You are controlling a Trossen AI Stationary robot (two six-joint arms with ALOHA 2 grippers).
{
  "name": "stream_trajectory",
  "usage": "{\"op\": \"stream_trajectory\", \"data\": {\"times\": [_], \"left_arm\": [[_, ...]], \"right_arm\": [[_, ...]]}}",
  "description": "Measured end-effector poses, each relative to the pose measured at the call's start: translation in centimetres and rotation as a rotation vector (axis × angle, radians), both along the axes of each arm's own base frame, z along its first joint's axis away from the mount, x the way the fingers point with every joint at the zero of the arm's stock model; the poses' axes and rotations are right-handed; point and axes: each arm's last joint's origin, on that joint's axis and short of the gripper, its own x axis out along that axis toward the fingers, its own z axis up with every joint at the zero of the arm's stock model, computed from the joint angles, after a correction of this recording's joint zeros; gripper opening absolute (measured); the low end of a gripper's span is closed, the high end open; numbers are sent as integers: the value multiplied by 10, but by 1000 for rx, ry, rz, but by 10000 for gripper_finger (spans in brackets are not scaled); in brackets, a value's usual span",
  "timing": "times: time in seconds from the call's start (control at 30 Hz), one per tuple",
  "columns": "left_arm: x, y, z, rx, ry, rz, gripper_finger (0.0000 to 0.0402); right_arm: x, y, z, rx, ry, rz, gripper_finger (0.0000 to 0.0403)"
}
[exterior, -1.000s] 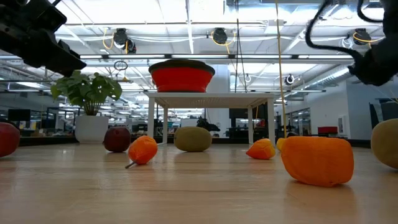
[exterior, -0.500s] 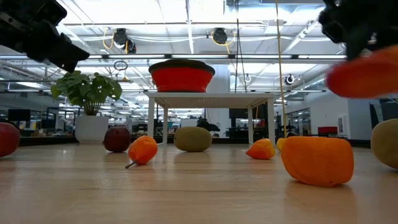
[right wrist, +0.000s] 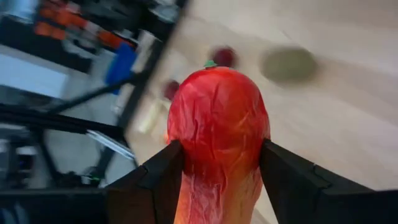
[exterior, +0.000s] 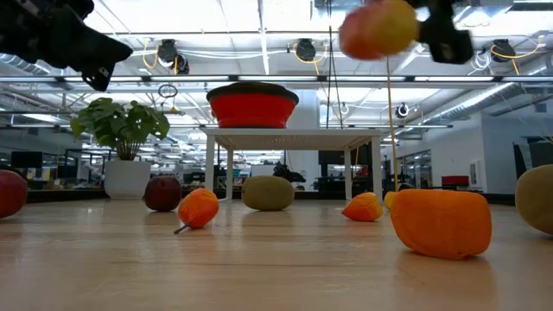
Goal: Pick & Place Fruit
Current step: Put the mango into the red strainer bowl on the shelf
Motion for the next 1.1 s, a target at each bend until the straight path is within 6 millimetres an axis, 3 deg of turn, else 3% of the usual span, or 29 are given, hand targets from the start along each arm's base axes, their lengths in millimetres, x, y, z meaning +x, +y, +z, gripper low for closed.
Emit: {"op": "stream_trajectory", "data": {"times": [0.37, 0.73, 0.93, 1.1], "left_arm": [[12, -3, -1, -170, 9, 19, 138], [37, -9, 5, -204, -99, 10, 253], [52, -13, 8, -267, -188, -1, 289], [67, -22, 13, -233, -202, -28, 296]], "right_arm": [[24, -16, 19, -238, -235, 40, 188], [41, -28, 29, -467, -380, 39, 189], [44, -29, 34, -578, -431, 47, 192], [44, -29, 36, -624, -440, 56, 191]]}}
